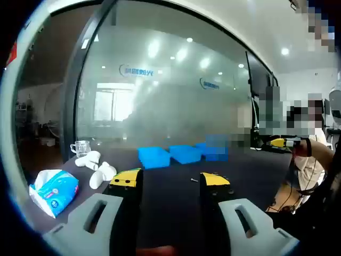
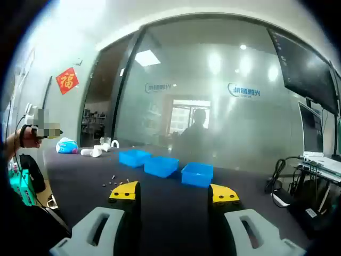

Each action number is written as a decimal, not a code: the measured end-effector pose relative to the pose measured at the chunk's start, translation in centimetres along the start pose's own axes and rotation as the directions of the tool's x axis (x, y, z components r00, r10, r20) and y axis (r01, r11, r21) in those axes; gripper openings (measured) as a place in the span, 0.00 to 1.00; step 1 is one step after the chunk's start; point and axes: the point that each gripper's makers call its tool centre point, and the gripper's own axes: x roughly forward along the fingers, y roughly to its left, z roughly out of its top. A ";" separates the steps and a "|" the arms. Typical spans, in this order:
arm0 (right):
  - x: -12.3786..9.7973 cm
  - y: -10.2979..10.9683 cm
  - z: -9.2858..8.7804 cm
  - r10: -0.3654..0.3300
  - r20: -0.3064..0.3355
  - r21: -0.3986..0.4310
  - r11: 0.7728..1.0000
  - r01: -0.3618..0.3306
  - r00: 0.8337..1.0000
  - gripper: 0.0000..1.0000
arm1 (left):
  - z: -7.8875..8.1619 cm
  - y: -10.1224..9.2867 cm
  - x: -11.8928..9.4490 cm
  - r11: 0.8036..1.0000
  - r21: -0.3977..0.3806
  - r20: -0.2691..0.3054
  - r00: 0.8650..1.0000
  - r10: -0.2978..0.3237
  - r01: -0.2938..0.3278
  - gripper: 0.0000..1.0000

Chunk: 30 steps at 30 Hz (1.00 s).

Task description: Sort the screws, nuts, and washers into the corresponding bins

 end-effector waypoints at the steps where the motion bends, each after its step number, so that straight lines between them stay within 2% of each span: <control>1: 0.0 0.0 0.0 -0.001 0.001 0.000 1.000 0.001 1.000 0.46 | 0.0 0.0 0.0 1.000 0.000 0.001 1.000 0.000 0.000 0.43; 30: -0.2 0.1 0.0 0.002 -0.001 -0.001 1.000 -0.002 1.000 0.46 | -0.2 -0.3 0.0 1.000 0.003 -0.010 1.000 -0.014 0.014 0.43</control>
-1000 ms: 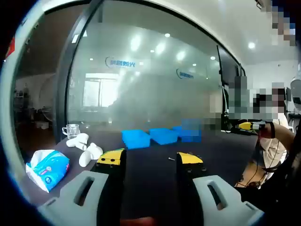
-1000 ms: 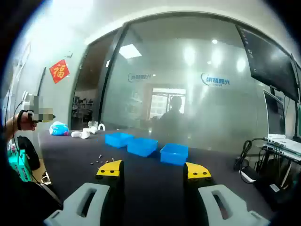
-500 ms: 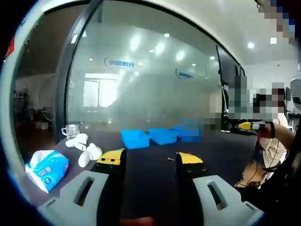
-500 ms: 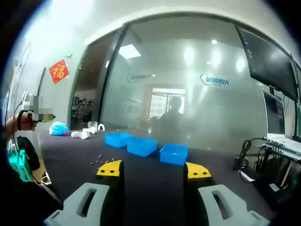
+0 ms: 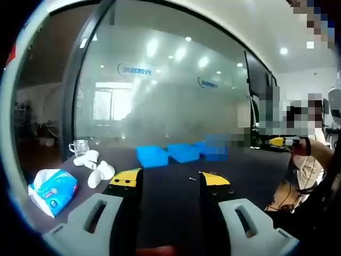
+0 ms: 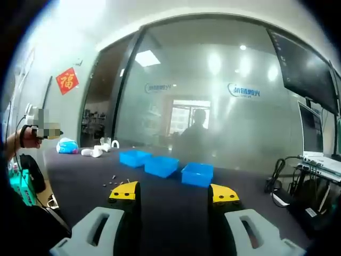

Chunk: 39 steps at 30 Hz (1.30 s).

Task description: Sort the screws, nuts, and washers into the corresponding bins

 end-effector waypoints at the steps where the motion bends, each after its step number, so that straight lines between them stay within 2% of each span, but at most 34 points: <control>1: 0.0 0.0 0.0 0.000 0.000 -0.001 1.000 0.000 1.000 0.46 | 0.0 0.0 0.0 1.000 0.002 -0.002 1.000 -0.001 0.001 0.43; 9: 0.3 0.2 -0.3 0.024 -0.017 -0.010 1.000 -0.024 1.000 0.47 | 0.2 -0.2 0.1 0.999 0.001 -0.005 0.999 -0.033 0.033 0.43; 16: 0.6 1.0 0.0 0.089 -0.021 -0.016 0.996 -0.089 0.996 0.47 | 0.3 -1.4 0.3 0.993 -0.004 -0.027 0.993 -0.118 0.118 0.43; 23: 0.8 1.9 0.5 0.174 -0.030 -0.012 0.985 -0.174 0.984 0.47 | -0.2 -3.3 0.6 0.971 -0.030 -0.087 0.968 -0.237 0.235 0.46; 26: 0.8 3.1 0.5 0.256 -0.034 0.026 0.967 -0.255 0.966 0.47 | -0.3 -3.9 0.7 0.962 -0.028 -0.111 0.955 -0.274 0.273 0.46; 31: 0.8 3.8 -0.1 0.309 -0.067 0.021 0.951 -0.308 0.949 0.47 | -0.7 -4.8 0.8 0.946 -0.020 -0.157 0.933 -0.323 0.324 0.46; 35: 0.6 4.5 -0.4 0.360 -0.081 0.036 0.933 -0.358 0.930 0.47 | -1.5 -5.6 0.8 0.932 -0.029 -0.211 0.909 -0.360 0.362 0.46; 39: 0.5 5.0 -1.0 0.389 -0.108 0.031 0.921 -0.388 0.915 0.47 | -1.9 -6.1 0.9 0.923 -0.030 -0.235 0.895 -0.379 0.383 0.47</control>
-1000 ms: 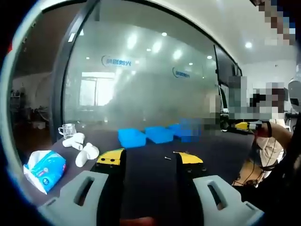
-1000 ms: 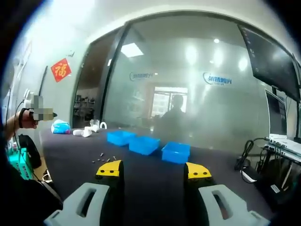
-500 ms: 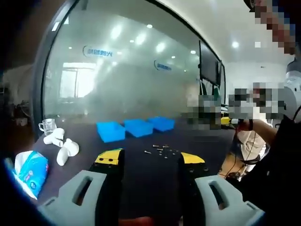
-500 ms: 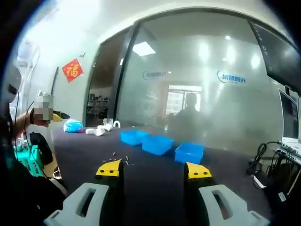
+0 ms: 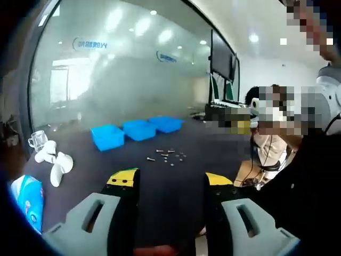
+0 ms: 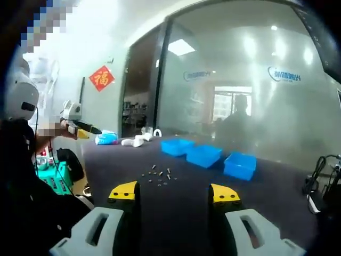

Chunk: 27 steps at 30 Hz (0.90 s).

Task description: Sort the screws, nuts, and washers into the corresponding bins

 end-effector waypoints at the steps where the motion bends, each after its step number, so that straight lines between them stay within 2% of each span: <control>1: 0.0 0.1 0.0 0.007 -0.001 0.000 1.000 -0.007 1.000 0.47 | -0.1 -0.1 0.1 1.000 -0.003 -0.006 1.000 -0.008 0.008 0.47; 7: 0.1 0.5 0.5 0.033 0.005 0.008 0.999 -0.033 0.999 0.47 | -0.1 -0.1 0.2 1.000 -0.008 -0.021 1.000 -0.010 0.010 0.47; 20: 0.3 1.1 0.9 0.051 -0.018 -0.029 0.998 -0.052 0.999 0.47 | 0.6 0.0 -0.2 1.000 0.008 0.007 1.000 -0.010 0.010 0.47; 27: 1.0 1.3 1.2 0.065 -0.031 -0.029 0.997 -0.066 0.997 0.47 | 0.6 0.3 -0.2 1.000 0.021 -0.009 1.000 -0.012 0.012 0.47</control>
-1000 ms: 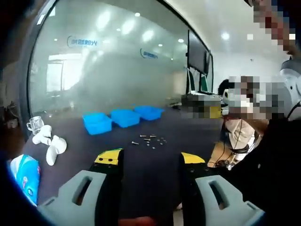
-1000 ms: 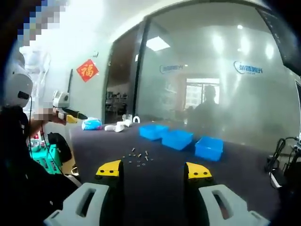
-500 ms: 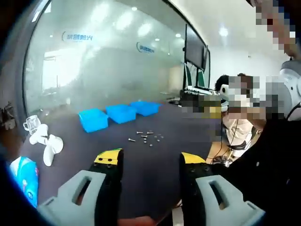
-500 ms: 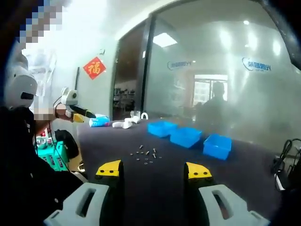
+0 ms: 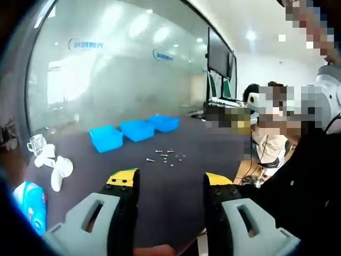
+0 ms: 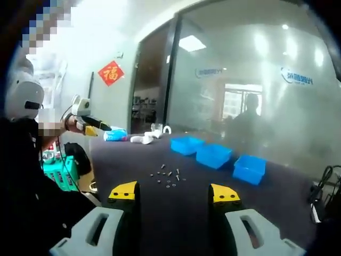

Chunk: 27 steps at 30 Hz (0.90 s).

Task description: Sort the screws, nuts, and washers into the corresponding bins

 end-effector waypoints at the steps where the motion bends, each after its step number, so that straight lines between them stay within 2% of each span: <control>1: 0.1 0.0 0.0 0.003 -0.004 -0.001 1.000 -0.003 1.000 0.47 | 0.1 0.1 0.0 1.000 0.000 -0.001 1.000 -0.001 0.001 0.47; 8: 1.8 0.2 0.1 0.046 -0.055 -0.008 0.999 -0.047 0.997 0.46 | 0.2 0.2 0.9 0.999 0.012 -0.036 0.999 -0.033 0.034 0.48; 15: 3.8 0.1 0.4 0.099 -0.118 -0.009 0.995 -0.101 0.988 0.45 | 0.4 0.9 1.6 0.999 0.028 -0.066 0.997 -0.029 0.030 0.48; 21: 6.3 0.1 1.0 0.154 -0.189 -0.049 0.985 -0.166 0.970 0.45 | 0.1 0.9 2.0 0.999 0.040 -0.075 0.997 -0.026 0.029 0.48; 27: 8.9 0.2 1.1 0.214 -0.245 -0.036 0.973 -0.229 0.946 0.44 | -0.2 1.2 1.8 0.999 0.049 -0.080 0.997 -0.012 0.016 0.48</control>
